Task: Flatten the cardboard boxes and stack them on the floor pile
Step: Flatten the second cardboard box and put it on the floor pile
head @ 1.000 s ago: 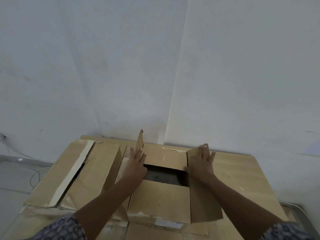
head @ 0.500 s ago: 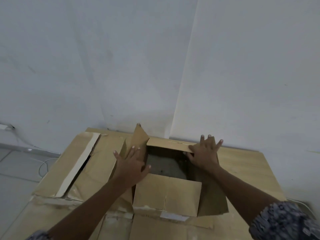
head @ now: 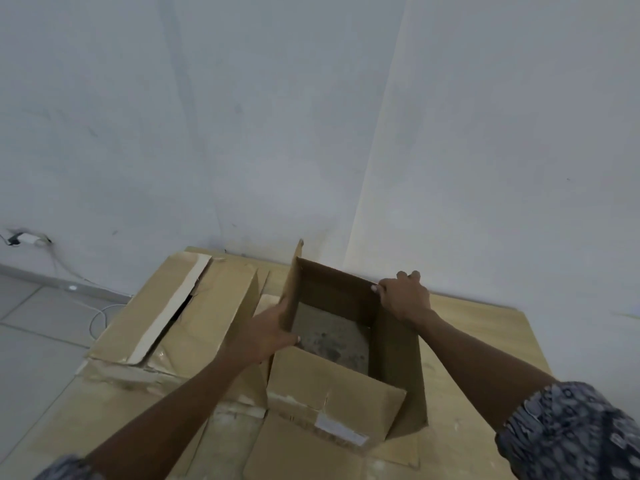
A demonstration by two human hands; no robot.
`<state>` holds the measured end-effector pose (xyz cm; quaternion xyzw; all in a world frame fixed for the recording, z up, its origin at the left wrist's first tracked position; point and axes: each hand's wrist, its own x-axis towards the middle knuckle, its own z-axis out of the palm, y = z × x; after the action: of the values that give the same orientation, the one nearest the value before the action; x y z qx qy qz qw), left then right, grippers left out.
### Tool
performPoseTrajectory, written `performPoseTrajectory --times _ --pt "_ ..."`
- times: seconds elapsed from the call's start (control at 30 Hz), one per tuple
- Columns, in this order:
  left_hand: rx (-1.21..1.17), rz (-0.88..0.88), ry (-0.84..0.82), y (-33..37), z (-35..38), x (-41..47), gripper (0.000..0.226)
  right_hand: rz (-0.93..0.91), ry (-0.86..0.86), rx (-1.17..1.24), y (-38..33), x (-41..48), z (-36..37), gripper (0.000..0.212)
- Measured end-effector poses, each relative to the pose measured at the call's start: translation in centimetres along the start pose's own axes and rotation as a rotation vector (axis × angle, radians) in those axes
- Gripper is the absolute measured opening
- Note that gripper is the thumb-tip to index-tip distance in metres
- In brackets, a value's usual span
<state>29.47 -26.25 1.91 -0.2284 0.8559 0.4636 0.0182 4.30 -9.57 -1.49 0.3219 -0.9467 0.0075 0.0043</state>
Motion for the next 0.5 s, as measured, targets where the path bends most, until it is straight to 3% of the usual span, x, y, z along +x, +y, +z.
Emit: performPoseTrajectory --times 0.23,0.37,0.5 --pt "0.008 0.091 -0.019 0.9 1.9 2.5 0.089 -0.012 0.027 0.170 -2.2 -2.7 0.3 0.038" --pt "-0.035 0.124 -0.032 1.4 4.2 4.6 0.073 0.018 -0.036 0.275 -4.0 -3.8 0.5 0.039" --pt "-0.226 0.061 -0.050 3.3 6.4 6.3 0.082 0.045 -0.092 0.405 -5.7 -4.8 0.8 0.034"
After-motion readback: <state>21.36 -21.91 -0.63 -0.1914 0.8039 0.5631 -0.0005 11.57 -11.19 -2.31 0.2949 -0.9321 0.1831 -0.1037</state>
